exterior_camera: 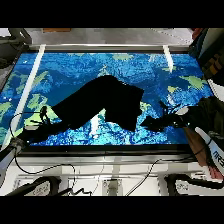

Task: Fold the clothes and pants, and hang the long-sleeved shirts on hangers.

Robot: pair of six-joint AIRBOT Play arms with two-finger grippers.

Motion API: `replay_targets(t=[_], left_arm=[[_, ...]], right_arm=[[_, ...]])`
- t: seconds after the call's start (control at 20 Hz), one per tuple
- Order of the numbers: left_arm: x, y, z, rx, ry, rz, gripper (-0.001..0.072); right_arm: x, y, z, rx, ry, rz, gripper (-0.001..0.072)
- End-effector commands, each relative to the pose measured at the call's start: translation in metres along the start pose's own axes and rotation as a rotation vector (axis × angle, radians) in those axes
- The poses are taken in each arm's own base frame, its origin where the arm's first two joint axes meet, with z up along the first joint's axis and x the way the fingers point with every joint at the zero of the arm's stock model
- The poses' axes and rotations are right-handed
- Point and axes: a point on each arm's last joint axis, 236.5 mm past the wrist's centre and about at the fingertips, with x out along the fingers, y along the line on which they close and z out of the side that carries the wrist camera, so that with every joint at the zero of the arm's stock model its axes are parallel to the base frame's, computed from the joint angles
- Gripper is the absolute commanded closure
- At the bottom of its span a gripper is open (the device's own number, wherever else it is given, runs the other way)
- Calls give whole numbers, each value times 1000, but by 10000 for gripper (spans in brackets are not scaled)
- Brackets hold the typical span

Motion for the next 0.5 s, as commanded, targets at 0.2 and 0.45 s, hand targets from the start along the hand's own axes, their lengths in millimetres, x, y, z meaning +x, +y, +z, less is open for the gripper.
replay_targets(t=[0.2, 0.45], left_arm=[[0, 0, 1, 0, -2, 1, 694], [0, 0, 1, 0, -2, 1, 695]], right_arm=[[43, 26, -2, -59, 23, 82, 267], [44, 24, 6, -136, -9, 64, 308]])
